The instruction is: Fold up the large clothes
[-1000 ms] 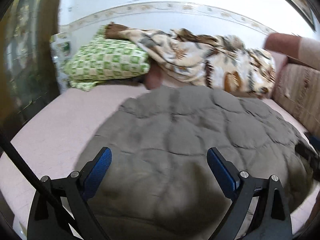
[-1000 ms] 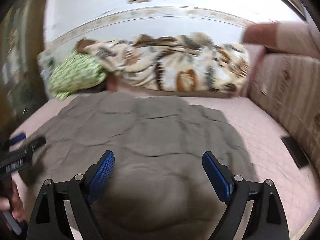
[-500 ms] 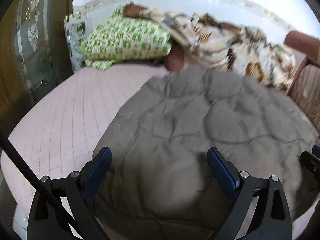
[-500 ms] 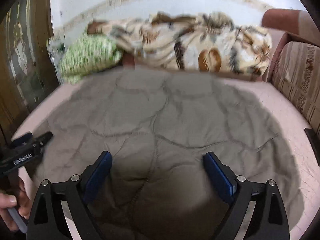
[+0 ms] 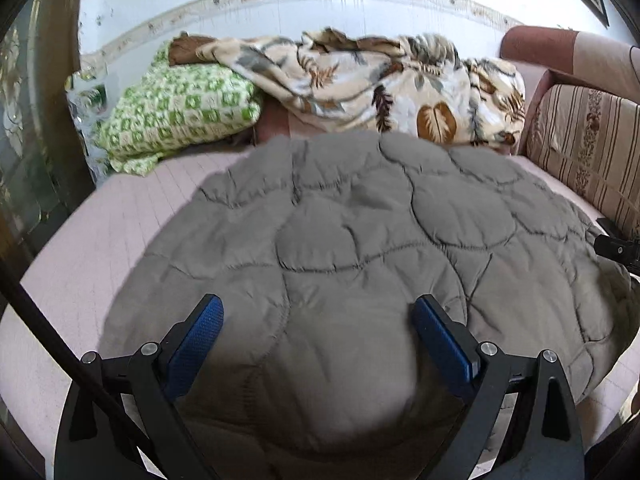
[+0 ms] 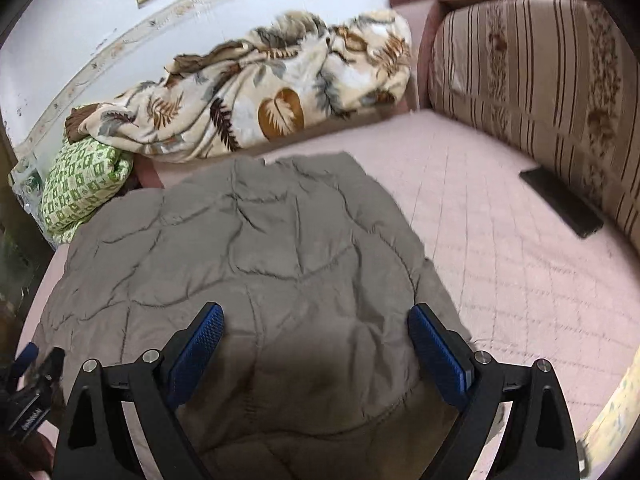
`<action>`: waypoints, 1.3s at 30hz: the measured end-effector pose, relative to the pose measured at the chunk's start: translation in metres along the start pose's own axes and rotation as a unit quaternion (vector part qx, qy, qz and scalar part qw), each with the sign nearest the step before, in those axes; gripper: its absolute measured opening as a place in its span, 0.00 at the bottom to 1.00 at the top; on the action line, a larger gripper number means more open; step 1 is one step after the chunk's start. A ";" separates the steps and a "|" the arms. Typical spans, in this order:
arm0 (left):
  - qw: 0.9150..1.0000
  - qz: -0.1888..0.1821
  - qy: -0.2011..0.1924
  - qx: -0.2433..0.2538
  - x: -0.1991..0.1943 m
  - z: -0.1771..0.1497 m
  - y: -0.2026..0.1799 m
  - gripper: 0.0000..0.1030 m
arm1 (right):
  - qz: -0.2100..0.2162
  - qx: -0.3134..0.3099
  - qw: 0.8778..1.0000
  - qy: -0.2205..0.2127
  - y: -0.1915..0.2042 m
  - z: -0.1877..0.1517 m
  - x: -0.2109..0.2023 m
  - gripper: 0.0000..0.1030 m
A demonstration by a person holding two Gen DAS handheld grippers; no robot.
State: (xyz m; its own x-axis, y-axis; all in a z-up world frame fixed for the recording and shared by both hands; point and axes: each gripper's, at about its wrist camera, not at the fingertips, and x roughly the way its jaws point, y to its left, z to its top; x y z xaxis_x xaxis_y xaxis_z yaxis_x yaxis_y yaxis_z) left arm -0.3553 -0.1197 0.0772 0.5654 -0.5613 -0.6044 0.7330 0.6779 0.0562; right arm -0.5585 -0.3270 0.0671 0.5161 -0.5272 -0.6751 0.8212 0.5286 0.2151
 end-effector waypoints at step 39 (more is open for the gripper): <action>1.000 0.012 0.009 0.002 -0.014 -0.013 -0.012 0.94 | -0.004 -0.122 0.992 0.012 0.064 -0.044 0.003 0.99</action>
State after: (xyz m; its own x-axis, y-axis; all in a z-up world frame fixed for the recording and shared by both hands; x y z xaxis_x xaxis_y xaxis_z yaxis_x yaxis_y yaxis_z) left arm -0.3766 -0.1134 0.0750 0.5756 -0.5358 -0.6178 0.7205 0.6896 0.0733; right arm -0.5152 -0.2656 0.0472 0.5013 -0.5181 -0.6930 0.7406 0.6710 0.0341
